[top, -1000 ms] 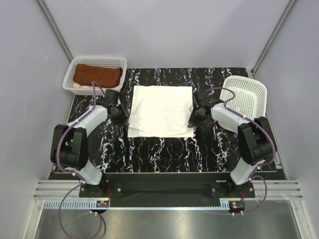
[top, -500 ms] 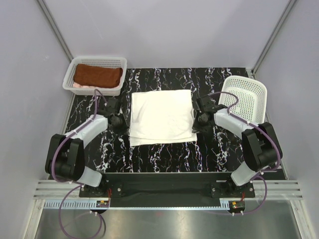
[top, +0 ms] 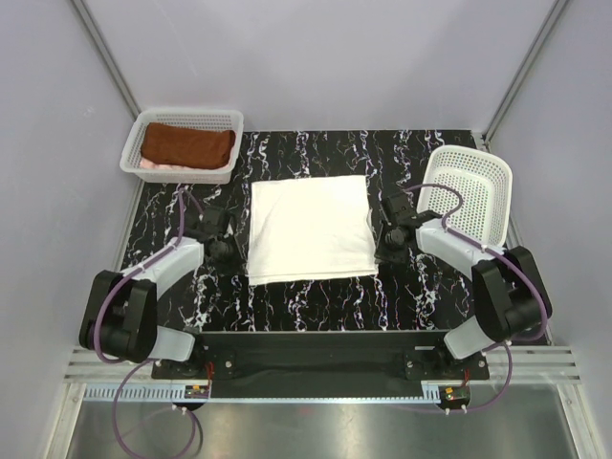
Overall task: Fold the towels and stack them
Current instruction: Fold the towel
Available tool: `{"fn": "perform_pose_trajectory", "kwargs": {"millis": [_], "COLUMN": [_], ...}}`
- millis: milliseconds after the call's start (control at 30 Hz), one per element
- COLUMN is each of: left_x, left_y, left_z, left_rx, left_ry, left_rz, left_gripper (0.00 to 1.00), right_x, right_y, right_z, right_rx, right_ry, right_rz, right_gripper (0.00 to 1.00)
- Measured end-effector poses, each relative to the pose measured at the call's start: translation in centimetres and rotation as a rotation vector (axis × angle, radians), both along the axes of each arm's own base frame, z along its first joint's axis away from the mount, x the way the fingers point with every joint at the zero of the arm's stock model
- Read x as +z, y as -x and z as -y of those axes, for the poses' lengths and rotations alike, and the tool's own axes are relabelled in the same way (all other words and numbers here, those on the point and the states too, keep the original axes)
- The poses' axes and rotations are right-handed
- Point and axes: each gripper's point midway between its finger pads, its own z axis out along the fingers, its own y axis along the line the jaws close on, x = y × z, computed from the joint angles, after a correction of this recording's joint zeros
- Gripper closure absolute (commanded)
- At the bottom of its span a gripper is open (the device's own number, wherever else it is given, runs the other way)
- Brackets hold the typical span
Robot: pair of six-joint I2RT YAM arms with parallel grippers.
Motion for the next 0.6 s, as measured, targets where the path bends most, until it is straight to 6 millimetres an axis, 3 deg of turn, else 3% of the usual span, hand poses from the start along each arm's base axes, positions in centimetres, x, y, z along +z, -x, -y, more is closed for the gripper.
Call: {"fn": "perform_pose_trajectory", "kwargs": {"millis": [133,300,500,600], "left_x": [-2.1,-2.3,-1.9,0.4], "left_y": [2.6,2.2,2.2,1.0], "left_z": [0.1,0.6,0.6,1.0], "left_rx": [-0.004,-0.008,-0.007,-0.009], "left_ry": [0.018,0.042,0.043,0.051], "left_rz": [-0.073,-0.05,-0.057,-0.028], "left_gripper": [1.0,1.0,1.0,1.0], "right_x": [-2.3,-3.3,-3.1,-1.4], "right_y": [1.7,1.7,1.5,0.5], "right_z": [0.2,0.2,0.2,0.0], "right_rx": [0.01,0.011,0.015,0.016], "right_ry": [0.007,0.006,0.011,0.022], "right_rz": [-0.062,-0.068,-0.071,-0.054], "right_gripper": [1.0,1.0,1.0,1.0]}}
